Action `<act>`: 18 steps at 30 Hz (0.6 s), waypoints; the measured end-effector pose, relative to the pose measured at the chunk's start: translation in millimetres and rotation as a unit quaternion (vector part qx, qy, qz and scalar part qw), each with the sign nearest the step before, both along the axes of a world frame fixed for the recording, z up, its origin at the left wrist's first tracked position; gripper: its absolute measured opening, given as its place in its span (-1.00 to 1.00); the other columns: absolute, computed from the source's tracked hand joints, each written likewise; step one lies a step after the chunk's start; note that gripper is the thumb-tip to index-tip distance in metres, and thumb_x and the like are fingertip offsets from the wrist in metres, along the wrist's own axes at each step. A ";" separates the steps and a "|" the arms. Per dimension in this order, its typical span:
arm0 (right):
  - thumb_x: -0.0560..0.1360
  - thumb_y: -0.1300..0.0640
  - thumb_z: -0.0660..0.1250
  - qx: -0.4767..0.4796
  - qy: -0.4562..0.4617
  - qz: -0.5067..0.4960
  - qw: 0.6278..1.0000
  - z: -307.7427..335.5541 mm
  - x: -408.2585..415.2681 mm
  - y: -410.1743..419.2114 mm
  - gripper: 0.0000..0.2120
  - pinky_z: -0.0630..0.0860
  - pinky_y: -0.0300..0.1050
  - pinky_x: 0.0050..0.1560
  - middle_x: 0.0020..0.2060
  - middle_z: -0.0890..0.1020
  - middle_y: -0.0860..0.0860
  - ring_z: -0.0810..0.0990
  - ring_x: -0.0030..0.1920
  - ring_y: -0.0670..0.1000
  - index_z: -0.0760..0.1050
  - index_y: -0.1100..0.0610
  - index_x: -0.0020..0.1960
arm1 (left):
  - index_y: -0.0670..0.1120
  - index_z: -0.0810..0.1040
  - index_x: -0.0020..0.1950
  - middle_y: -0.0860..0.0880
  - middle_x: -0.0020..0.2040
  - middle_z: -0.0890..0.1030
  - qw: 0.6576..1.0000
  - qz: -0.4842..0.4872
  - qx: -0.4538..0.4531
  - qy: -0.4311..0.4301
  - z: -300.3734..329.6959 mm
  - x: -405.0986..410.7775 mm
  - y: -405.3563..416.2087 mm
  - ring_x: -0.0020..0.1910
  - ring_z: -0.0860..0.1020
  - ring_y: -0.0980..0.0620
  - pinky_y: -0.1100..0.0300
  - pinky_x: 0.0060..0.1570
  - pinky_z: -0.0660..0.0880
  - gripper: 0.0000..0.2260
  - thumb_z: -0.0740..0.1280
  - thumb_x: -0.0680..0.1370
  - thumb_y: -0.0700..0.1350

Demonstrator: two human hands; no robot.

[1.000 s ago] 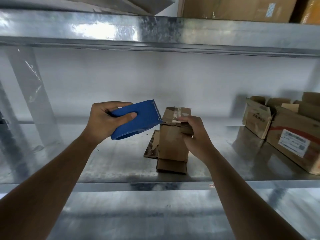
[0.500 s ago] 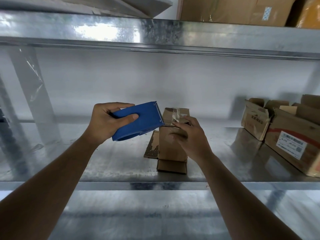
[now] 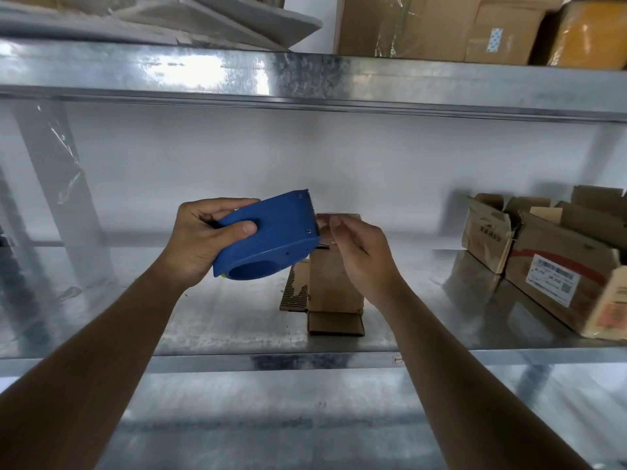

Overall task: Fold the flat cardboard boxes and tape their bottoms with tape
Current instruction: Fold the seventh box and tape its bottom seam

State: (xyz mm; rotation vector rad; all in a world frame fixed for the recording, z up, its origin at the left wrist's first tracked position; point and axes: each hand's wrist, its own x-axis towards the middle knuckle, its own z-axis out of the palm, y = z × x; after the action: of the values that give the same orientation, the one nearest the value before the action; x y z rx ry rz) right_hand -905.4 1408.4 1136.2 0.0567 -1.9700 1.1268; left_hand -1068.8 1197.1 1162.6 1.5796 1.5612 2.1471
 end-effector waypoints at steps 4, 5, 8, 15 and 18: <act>0.68 -0.16 0.15 -0.191 -0.117 0.090 0.970 21.3 14.0 -25.9 -0.53 0.70 0.12 0.07 0.00 0.75 0.14 0.75 -0.07 0.13 0.64 0.19 0.14 | 0.10 0.76 0.14 -0.03 0.13 0.74 0.999 -0.029 -0.017 0.002 2.2 3.6 -5.7 0.11 0.71 -0.07 0.12 0.04 0.66 -0.62 0.64 0.34 0.07; 0.62 -0.22 0.19 -0.213 -0.131 0.110 0.962 23.1 17.7 -27.2 -0.50 0.69 0.15 0.09 0.00 0.74 0.15 0.74 -0.07 0.15 0.63 0.19 0.15 | 0.11 0.76 0.14 -0.03 0.12 0.74 0.999 -0.027 -0.021 0.005 1.8 3.4 -7.0 0.11 0.71 -0.07 0.13 0.03 0.66 -0.64 0.61 0.35 0.00; 0.58 -0.14 0.30 -0.220 -0.137 0.146 0.955 21.2 24.4 -31.2 -0.55 0.70 0.10 0.06 0.03 0.73 0.19 0.75 -0.06 0.16 0.63 0.23 0.19 | 0.11 0.76 0.14 -0.06 0.15 0.74 0.999 -0.022 -0.028 0.009 -0.9 2.7 -10.1 0.13 0.70 -0.10 0.08 0.07 0.67 -0.64 0.54 0.35 -0.08; 0.68 0.17 0.31 -0.254 -0.135 0.134 0.948 17.0 30.2 -32.9 -0.76 0.71 0.13 0.04 0.05 0.73 0.21 0.76 -0.03 0.20 0.61 0.22 0.29 | 0.10 0.76 0.13 -0.05 0.14 0.74 0.999 -0.030 -0.031 0.006 -0.1 2.9 -15.1 0.13 0.71 -0.10 0.09 0.06 0.67 -0.64 0.56 0.34 -0.07; 0.67 0.19 0.32 -0.243 -0.131 0.139 0.951 16.6 35.4 -30.3 -0.75 0.72 0.10 0.01 0.07 0.73 0.21 0.76 -0.03 0.21 0.59 0.18 0.33 | 0.06 0.76 0.14 -0.07 0.13 0.74 0.999 -0.031 -0.037 0.010 1.3 3.8 -16.9 0.11 0.71 -0.10 0.13 0.02 0.66 -0.63 0.56 0.33 -0.08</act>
State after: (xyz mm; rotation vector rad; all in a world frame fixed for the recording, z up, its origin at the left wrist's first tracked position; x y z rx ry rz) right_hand -870.0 1378.0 1152.8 -0.0843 -1.8905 1.8618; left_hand -1065.0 1180.3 1163.9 1.6103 1.5561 2.0232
